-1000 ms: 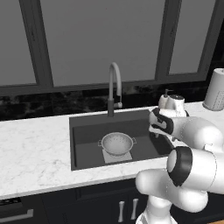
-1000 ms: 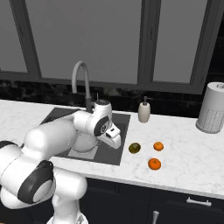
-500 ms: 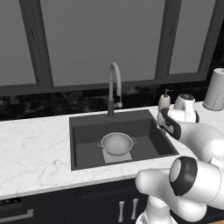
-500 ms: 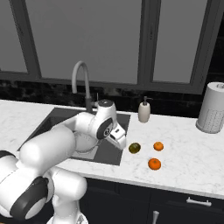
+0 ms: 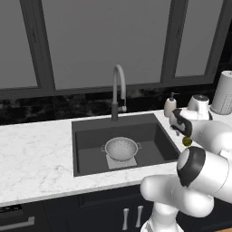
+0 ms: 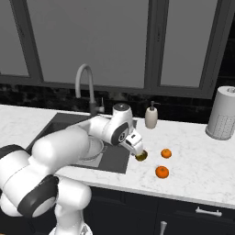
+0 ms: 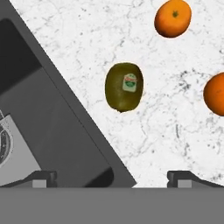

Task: Put the colander in the sink, put the tangerine, kiwi, orange in the colander, and turn on the sink faucet and pour water over the colander.

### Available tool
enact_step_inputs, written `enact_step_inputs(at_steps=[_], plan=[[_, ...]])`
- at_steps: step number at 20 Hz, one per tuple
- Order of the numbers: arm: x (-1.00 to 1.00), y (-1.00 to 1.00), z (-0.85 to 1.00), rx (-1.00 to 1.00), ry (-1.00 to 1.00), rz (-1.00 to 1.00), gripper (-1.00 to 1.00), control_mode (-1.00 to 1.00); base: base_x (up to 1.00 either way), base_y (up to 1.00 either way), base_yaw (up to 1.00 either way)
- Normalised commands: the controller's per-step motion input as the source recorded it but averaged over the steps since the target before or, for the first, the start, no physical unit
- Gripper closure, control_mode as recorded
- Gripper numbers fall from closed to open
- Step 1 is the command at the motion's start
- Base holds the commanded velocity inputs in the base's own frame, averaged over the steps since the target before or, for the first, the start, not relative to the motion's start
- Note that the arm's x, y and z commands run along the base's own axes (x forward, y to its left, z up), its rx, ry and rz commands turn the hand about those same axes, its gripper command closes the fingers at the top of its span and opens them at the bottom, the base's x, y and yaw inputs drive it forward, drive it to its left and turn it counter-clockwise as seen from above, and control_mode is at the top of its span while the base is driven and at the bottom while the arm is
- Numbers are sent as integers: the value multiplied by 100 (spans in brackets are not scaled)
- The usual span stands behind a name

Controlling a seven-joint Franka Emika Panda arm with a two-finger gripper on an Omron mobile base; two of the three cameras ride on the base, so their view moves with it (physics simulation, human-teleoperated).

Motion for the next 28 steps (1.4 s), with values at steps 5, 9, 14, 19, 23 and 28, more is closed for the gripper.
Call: enact_step_inputs(at_steps=[5, 9, 14, 19, 23, 28], plan=[[23, -34, -15, 0, 0, 0, -100, -100, 0, 0, 0], [9, -11, -23, 0, 1, 0, -100, -100, 0, 0, 0], [1, -7, -32, 0, 0, 0, -100, -100, 0, 0, 0], [8, -9, -9, 0, 0, 0, -100, -100, 0, 0, 0], [14, -7, -6, 0, 0, 0, -100, -100, 0, 0, 0], [15, -4, -8, 0, 0, 0, -100, -100, 0, 0, 0]])
